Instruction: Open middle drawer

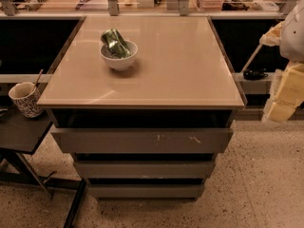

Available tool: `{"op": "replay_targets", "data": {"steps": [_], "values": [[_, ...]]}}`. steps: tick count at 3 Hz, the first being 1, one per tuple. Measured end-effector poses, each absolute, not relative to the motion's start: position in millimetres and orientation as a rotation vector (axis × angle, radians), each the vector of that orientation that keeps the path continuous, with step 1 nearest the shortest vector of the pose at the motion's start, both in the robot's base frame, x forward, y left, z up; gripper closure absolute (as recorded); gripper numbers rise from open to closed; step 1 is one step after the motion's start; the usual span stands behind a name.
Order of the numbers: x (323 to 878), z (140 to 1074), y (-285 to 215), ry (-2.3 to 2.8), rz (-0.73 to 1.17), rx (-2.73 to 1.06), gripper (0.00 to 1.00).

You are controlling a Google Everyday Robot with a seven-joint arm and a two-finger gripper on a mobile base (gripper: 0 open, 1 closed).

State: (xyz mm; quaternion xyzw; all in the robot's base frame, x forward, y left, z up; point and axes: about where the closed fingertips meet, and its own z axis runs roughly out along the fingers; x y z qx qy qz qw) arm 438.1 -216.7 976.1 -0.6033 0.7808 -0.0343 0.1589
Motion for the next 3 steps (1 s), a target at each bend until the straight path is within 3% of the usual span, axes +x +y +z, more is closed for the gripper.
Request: {"op": "replay_targets", "data": {"steps": [3], "values": [[405.7, 915.2, -207.3, 2.168, -0.035, -1.733, 0.00]]}}
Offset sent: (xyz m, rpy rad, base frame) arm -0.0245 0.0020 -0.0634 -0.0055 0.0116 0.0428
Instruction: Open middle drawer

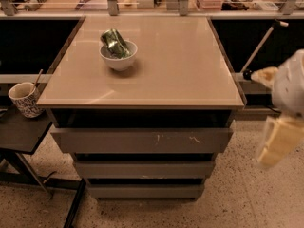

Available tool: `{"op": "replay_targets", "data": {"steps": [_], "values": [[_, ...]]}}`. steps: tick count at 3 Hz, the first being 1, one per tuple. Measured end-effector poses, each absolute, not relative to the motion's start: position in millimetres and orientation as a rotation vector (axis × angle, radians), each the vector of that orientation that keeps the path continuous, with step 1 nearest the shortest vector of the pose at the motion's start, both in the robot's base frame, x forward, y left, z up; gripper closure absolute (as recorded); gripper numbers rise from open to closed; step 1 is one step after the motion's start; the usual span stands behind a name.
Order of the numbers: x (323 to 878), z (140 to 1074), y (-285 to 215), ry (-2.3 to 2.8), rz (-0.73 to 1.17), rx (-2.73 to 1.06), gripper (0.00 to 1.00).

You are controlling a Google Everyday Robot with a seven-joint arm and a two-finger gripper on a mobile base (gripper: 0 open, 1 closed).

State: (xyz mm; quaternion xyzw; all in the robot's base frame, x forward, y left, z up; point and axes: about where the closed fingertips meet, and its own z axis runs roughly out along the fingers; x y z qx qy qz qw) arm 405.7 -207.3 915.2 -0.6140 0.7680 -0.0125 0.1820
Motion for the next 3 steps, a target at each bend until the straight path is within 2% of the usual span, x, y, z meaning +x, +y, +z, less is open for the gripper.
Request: {"op": "replay_targets", "data": {"steps": [1, 3], "values": [[377.5, 841.1, -195.0, 2.144, 0.146, -1.635, 0.00], [328.3, 633.0, -165.8, 2.234, 0.509, -1.442, 0.00]]}}
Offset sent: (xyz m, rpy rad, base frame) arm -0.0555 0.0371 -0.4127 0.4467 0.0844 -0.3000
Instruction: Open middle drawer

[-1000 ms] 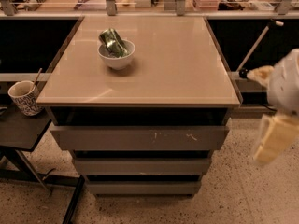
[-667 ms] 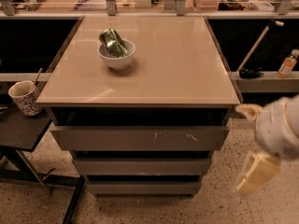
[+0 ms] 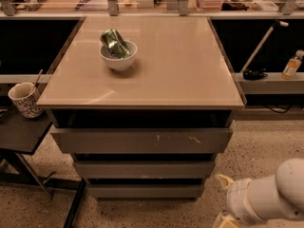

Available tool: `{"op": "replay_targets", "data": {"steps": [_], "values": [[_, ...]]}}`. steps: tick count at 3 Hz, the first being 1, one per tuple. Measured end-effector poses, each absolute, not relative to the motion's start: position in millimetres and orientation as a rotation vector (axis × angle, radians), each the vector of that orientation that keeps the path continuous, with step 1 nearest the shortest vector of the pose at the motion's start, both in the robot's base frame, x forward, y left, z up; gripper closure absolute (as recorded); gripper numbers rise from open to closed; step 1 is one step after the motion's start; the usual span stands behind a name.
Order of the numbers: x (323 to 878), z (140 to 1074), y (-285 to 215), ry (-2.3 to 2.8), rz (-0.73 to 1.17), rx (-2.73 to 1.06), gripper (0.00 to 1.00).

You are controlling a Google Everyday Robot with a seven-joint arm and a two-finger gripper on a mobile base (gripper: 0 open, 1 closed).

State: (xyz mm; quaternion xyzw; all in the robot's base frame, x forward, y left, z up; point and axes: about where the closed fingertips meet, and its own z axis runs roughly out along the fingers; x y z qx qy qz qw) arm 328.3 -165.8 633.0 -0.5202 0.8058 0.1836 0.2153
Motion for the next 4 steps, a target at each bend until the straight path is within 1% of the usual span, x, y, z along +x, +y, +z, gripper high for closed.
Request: {"op": "replay_targets", "data": {"steps": [1, 2, 4], "values": [[328.9, 568.7, -161.8, 2.248, 0.533, -1.350, 0.00], [341.7, 531.7, -163.0, 2.243, 0.498, -1.267, 0.00], [354.1, 496.1, -164.6, 2.235, 0.465, -1.186, 0.00]]}}
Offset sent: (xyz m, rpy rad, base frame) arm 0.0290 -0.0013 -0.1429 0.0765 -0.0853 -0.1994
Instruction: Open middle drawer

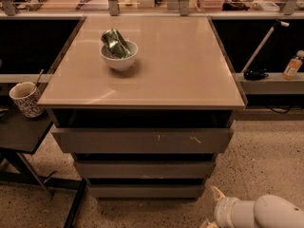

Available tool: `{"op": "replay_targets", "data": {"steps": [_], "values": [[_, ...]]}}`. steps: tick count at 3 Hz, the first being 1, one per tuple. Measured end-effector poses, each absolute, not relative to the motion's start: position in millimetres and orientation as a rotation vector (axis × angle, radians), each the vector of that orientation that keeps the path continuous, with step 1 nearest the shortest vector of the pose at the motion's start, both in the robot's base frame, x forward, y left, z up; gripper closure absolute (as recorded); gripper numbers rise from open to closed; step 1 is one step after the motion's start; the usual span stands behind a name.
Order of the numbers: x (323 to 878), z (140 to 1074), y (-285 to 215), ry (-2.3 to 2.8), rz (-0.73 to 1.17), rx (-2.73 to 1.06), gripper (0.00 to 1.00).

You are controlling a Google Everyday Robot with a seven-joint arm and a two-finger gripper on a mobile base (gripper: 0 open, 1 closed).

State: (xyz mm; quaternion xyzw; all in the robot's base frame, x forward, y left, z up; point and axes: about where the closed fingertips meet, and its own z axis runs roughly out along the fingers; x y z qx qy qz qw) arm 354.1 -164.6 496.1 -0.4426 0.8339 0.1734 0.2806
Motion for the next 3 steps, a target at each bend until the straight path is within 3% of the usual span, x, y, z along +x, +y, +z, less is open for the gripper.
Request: {"op": "replay_targets", "data": {"steps": [2, 3], "values": [[375.0, 507.2, -171.5, 2.155, 0.471, -1.171, 0.00], [423.3, 568.0, -181.5, 1.922, 0.398, -1.173, 0.00]]}}
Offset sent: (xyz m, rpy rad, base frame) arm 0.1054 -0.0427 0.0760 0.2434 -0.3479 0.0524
